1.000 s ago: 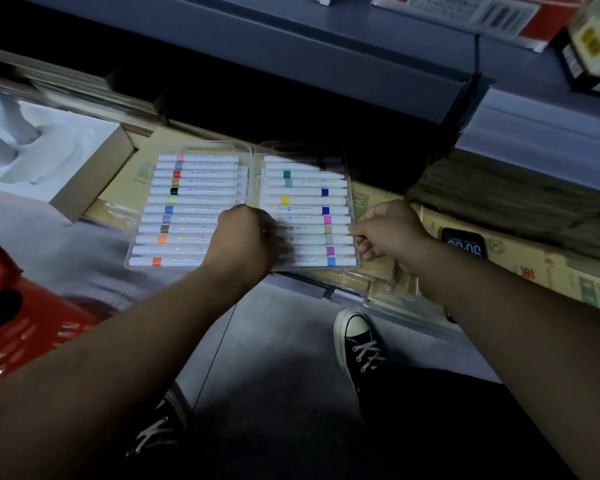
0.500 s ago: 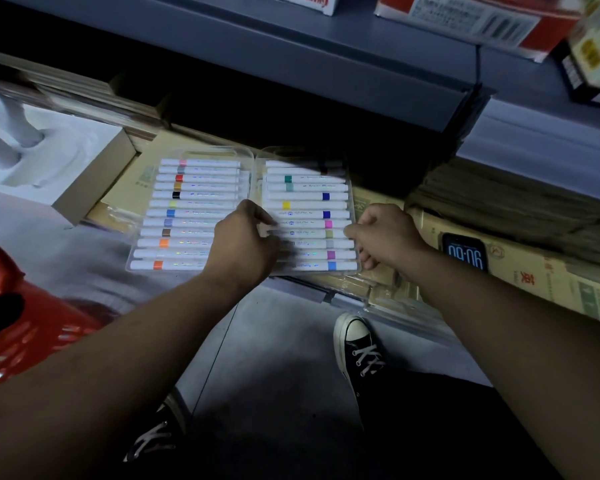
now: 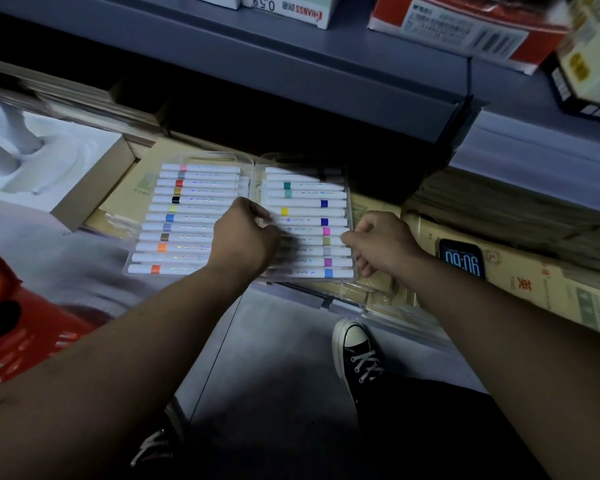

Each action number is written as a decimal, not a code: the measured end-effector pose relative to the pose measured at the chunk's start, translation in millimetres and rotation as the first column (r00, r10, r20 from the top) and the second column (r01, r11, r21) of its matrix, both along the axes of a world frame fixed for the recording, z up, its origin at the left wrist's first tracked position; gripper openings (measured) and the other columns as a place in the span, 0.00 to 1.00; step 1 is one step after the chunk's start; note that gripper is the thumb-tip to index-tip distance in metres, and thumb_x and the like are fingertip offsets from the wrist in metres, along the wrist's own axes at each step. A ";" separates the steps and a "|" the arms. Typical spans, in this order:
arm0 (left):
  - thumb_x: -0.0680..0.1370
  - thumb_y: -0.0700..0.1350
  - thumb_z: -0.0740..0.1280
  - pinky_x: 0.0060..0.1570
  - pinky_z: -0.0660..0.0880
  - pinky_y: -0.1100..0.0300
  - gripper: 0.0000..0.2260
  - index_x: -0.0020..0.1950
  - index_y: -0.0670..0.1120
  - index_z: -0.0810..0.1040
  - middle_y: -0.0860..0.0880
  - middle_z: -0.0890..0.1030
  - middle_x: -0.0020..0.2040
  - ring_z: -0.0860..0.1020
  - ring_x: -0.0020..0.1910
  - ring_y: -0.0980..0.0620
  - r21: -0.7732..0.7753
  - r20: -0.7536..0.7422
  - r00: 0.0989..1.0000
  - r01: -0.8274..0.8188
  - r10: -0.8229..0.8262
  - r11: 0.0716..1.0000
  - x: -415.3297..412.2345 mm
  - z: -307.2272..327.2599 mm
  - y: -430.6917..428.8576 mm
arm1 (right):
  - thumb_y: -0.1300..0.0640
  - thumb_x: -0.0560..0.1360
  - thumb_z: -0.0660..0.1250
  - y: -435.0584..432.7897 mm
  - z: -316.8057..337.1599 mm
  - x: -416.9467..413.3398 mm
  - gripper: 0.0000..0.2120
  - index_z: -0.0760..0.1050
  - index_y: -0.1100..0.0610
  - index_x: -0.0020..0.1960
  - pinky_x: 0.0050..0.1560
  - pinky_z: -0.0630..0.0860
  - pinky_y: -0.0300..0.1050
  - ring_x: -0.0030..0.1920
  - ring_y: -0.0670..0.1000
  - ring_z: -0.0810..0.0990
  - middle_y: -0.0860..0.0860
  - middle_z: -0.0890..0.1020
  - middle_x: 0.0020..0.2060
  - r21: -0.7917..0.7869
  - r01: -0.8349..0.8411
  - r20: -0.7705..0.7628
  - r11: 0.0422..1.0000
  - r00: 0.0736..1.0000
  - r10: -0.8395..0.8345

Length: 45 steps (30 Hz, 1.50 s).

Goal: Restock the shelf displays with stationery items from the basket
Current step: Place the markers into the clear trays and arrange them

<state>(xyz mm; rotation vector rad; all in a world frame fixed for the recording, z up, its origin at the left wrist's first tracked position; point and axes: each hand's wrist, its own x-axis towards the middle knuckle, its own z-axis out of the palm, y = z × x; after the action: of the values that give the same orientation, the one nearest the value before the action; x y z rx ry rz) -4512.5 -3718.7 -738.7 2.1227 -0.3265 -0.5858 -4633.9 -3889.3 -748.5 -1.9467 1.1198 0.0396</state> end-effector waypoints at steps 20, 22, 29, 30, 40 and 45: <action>0.75 0.40 0.65 0.39 0.77 0.59 0.09 0.53 0.49 0.79 0.50 0.82 0.52 0.83 0.42 0.45 0.004 0.051 0.998 0.035 -0.036 0.999 0.4 -11.6 -1.2 | 0.52 0.74 0.69 -3.4 8.0 -9.7 0.12 0.73 0.59 0.40 0.33 0.84 0.54 0.31 0.60 0.85 0.61 0.84 0.33 0.024 -0.119 -0.125 0.993 0.985 0.121; 0.76 0.38 0.65 0.31 0.74 0.65 0.10 0.55 0.48 0.80 0.50 0.81 0.53 0.83 0.39 0.46 0.002 0.057 0.997 0.051 -0.051 0.999 -0.5 -11.6 -2.2 | 0.52 0.74 0.69 -2.6 9.3 -9.3 0.12 0.73 0.61 0.41 0.33 0.84 0.54 0.31 0.61 0.85 0.61 0.84 0.33 0.040 -0.111 -0.133 0.993 0.984 0.115; 0.78 0.39 0.69 0.41 0.83 0.52 0.07 0.47 0.51 0.82 0.53 0.80 0.41 0.81 0.36 0.49 -0.124 -0.048 0.998 -0.042 0.036 0.991 2.4 -16.0 -4.9 | 0.58 0.76 0.68 -0.7 15.3 -5.0 0.09 0.72 0.63 0.43 0.34 0.84 0.56 0.33 0.65 0.85 0.65 0.83 0.37 0.125 -0.040 -0.147 0.991 0.987 0.059; 0.79 0.40 0.70 0.36 0.82 0.56 0.06 0.48 0.51 0.82 0.53 0.79 0.40 0.79 0.33 0.53 -0.137 -0.044 0.999 -0.029 0.023 0.990 2.7 -15.3 -5.4 | 0.59 0.76 0.68 -0.5 16.0 -5.0 0.09 0.71 0.63 0.42 0.35 0.85 0.57 0.34 0.66 0.85 0.65 0.83 0.37 0.135 -0.027 -0.146 0.990 0.988 0.046; 0.80 0.44 0.70 0.44 0.84 0.44 0.03 0.48 0.47 0.84 0.51 0.83 0.41 0.83 0.37 0.49 -0.173 0.050 0.999 -0.001 0.010 0.985 18.4 1.3 3.6 | 0.56 0.76 0.70 2.3 18.7 0.3 0.13 0.74 0.67 0.46 0.38 0.85 0.59 0.33 0.65 0.85 0.67 0.83 0.38 0.130 0.006 -0.206 0.991 0.978 0.021; 0.83 0.40 0.66 0.46 0.84 0.43 0.07 0.47 0.43 0.82 0.47 0.80 0.42 0.77 0.37 0.53 -0.210 -0.097 0.995 -0.010 -0.010 0.978 33.3 16.0 23.2 | 0.54 0.74 0.71 3.3 18.0 1.9 0.16 0.73 0.64 0.53 0.34 0.80 0.47 0.36 0.59 0.84 0.59 0.83 0.41 -0.040 -0.075 -0.251 0.996 0.966 0.063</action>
<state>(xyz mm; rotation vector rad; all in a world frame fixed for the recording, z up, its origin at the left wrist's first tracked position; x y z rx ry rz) -4479.2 -3695.5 -722.7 1.8847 -0.3193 -0.6246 -4631.9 -3886.0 -730.4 -2.0659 1.2241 0.3056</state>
